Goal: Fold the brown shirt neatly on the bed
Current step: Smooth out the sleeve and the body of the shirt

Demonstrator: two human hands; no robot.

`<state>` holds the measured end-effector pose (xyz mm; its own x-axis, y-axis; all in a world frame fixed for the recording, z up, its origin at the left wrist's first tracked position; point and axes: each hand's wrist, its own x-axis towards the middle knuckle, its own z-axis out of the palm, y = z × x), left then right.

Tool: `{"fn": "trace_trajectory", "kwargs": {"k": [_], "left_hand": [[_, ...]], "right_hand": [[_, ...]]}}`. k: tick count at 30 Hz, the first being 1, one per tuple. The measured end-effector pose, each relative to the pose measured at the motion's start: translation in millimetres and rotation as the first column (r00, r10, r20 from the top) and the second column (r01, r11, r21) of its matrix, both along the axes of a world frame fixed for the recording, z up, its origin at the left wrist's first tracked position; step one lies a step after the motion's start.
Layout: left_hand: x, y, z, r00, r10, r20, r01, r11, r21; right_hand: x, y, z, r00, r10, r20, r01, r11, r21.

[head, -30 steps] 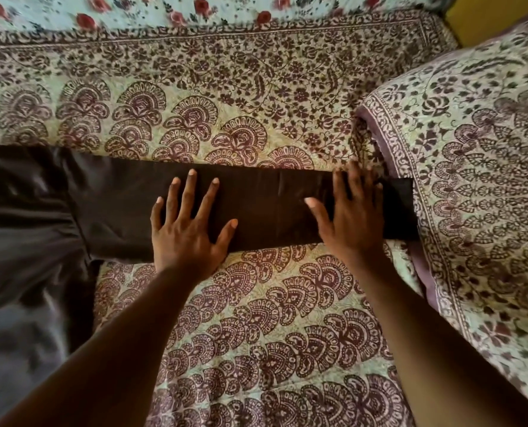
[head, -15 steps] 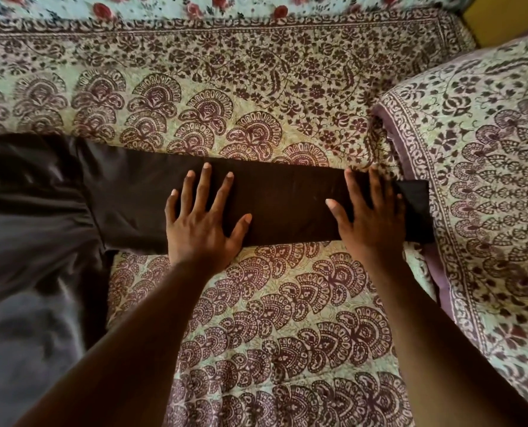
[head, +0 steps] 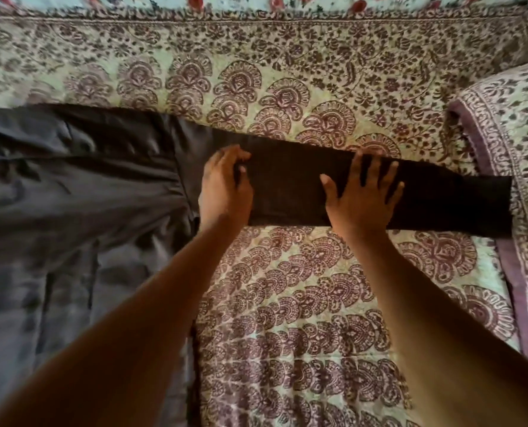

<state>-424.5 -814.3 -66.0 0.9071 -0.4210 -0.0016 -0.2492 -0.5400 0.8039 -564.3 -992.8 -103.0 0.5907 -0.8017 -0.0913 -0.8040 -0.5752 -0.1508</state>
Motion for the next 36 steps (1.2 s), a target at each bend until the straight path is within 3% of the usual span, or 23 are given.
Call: {"fn": "trace_trajectory", "kwargs": {"k": [2, 4, 8, 11, 16, 21, 24, 26, 29, 32, 34, 36], "left_hand": [[11.0, 41.4, 3.5, 0.962, -0.004, 0.271, -0.046, 0.983, 0.178], [26.2, 81.3, -7.1, 0.916, -0.046, 0.399, -0.085, 0.948, 0.306], [51.5, 129.7, -41.4, 0.930, -0.081, 0.359, -0.096, 0.888, 0.449], [50.4, 138.0, -54.8, 0.933, -0.137, 0.333, -0.077, 0.828, 0.555], [50.7, 137.1, -48.2, 0.927, -0.190, 0.322, -0.050, 0.792, 0.609], [48.7, 134.6, -44.3, 0.926, -0.224, 0.303, -0.024, 0.768, 0.640], [46.2, 127.9, -40.4, 0.949, -0.201, 0.244, -0.004, 0.764, 0.645], [39.9, 112.9, -34.4, 0.954, -0.175, 0.245, -0.009, 0.797, 0.604], [24.3, 72.8, -29.2, 0.894, -0.342, 0.290, 0.159, 0.846, 0.509], [0.7, 23.9, -32.3, 0.870, -0.451, 0.199, 0.318, 0.822, 0.473], [-15.8, 1.6, -38.4, 0.891, -0.433, 0.132, 0.319, 0.807, 0.496], [-26.2, -9.3, -46.9, 0.885, -0.437, 0.159, 0.279, 0.772, 0.571]], "right_hand": [[22.4, 24.6, 5.0, 0.993, 0.106, 0.041, -0.102, 0.990, -0.098], [58.0, 58.7, 7.8, 0.960, 0.256, 0.114, -0.242, 0.962, -0.127], [134.6, 131.3, 1.7, 0.868, 0.457, 0.196, -0.465, 0.885, -0.005], [147.5, 140.9, -13.1, 0.822, 0.561, 0.095, -0.565, 0.825, 0.012], [92.3, 88.1, -14.0, 0.872, 0.490, 0.013, -0.486, 0.868, -0.105], [24.5, 29.5, -3.7, 0.963, 0.266, -0.044, -0.268, 0.962, -0.048], [31.7, 27.5, -3.5, 0.979, 0.203, -0.029, -0.202, 0.979, 0.042], [51.9, 35.9, -0.6, 0.967, 0.250, 0.044, -0.251, 0.968, 0.017], [68.1, 47.2, -1.8, 0.917, 0.393, 0.075, -0.388, 0.919, -0.065], [45.0, 31.5, -11.2, 0.930, 0.368, 0.020, -0.366, 0.929, -0.057], [15.1, 8.2, -14.3, 0.942, 0.335, 0.018, -0.332, 0.939, -0.088], [-18.4, -18.5, -12.9, 0.942, 0.334, -0.022, -0.335, 0.936, -0.112]]}}
